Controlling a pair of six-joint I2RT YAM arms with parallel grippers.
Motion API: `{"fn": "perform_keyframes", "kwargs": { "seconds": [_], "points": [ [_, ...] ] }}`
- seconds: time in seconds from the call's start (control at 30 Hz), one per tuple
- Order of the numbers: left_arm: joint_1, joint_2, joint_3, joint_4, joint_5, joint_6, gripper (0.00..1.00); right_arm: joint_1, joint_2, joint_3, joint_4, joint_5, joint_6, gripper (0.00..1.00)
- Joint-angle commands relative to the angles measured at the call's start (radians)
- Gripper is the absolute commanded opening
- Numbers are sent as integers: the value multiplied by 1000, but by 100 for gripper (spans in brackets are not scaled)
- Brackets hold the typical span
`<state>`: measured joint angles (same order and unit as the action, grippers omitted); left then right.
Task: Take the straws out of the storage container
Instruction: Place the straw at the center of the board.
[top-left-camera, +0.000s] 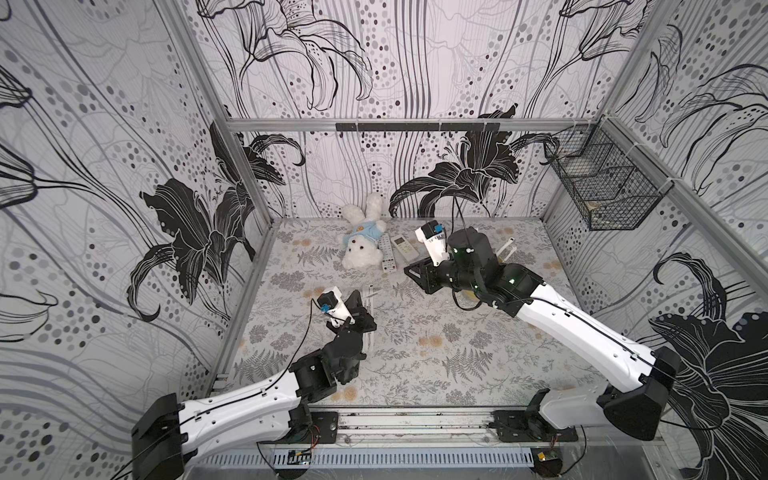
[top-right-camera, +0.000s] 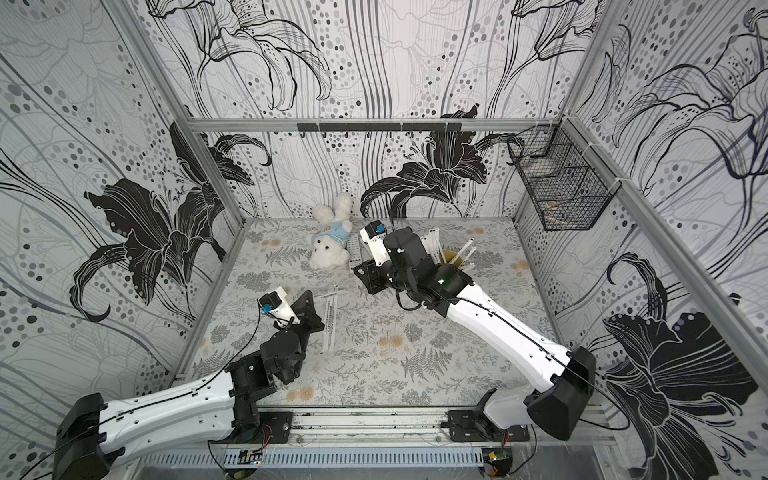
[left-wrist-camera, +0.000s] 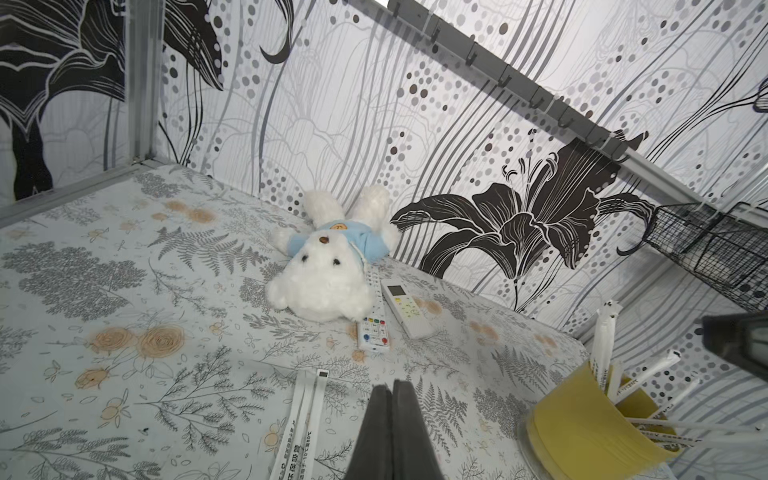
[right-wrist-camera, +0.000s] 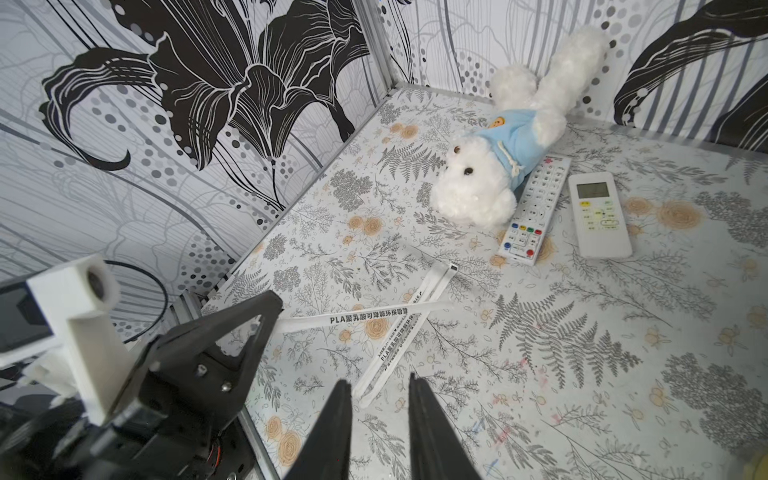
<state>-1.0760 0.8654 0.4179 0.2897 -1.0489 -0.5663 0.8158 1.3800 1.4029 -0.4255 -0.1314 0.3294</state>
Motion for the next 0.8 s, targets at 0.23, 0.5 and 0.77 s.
{"fn": "perform_keyframes", "kwargs": {
  "seconds": [0.23, 0.5, 0.77],
  "points": [
    [-35, 130, -85, 236, -173, -37, 0, 37, -28, -50, 3, 92, 41, 28],
    [-35, 225, -77, 375, -196, 29, 0, 38, -37, -47, -17, 124, 36, 28],
    [-32, 344, -35, 459, -224, 94, 0, 38, -41, -58, -21, 139, 27, 28]
  ]
}}
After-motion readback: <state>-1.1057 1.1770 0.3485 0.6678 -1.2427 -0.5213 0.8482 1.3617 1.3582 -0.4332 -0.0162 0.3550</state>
